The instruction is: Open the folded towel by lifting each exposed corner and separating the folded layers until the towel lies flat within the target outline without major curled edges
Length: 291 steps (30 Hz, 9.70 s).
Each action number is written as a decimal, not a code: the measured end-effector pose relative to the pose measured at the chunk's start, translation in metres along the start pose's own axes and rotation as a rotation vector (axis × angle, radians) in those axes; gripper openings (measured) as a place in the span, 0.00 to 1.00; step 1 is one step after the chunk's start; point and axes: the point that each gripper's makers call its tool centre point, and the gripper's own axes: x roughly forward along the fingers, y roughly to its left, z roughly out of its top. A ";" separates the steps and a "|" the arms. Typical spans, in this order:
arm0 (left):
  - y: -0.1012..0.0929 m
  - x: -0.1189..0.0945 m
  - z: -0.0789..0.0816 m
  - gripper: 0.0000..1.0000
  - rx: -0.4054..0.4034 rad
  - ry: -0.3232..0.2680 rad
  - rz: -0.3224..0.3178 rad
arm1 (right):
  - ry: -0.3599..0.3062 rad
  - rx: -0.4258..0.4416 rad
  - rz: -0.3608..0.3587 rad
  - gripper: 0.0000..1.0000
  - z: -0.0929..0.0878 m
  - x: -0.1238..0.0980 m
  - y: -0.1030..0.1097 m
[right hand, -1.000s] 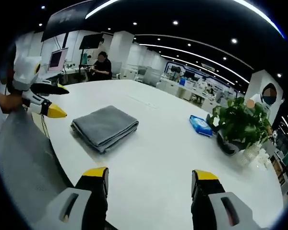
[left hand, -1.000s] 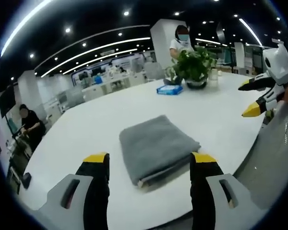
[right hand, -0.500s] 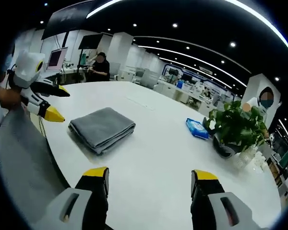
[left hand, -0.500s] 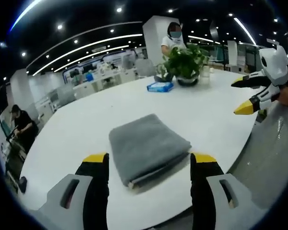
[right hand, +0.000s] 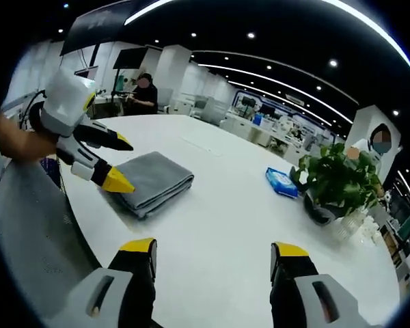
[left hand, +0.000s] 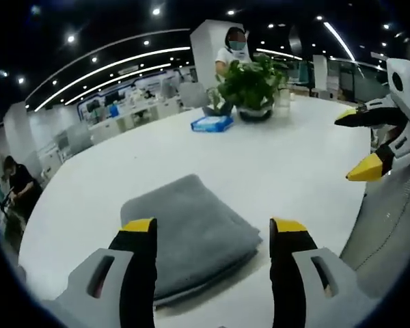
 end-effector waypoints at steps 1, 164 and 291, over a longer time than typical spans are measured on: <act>-0.003 0.003 -0.002 0.67 0.000 0.009 -0.005 | 0.000 0.000 -0.002 0.67 0.000 0.000 0.000; 0.200 -0.070 -0.039 0.06 -0.703 -0.208 0.354 | 0.112 -0.069 0.022 0.54 -0.021 0.004 0.005; 0.197 -0.075 -0.159 0.20 -0.557 0.209 0.382 | 0.327 -0.008 0.457 0.18 0.049 0.243 0.126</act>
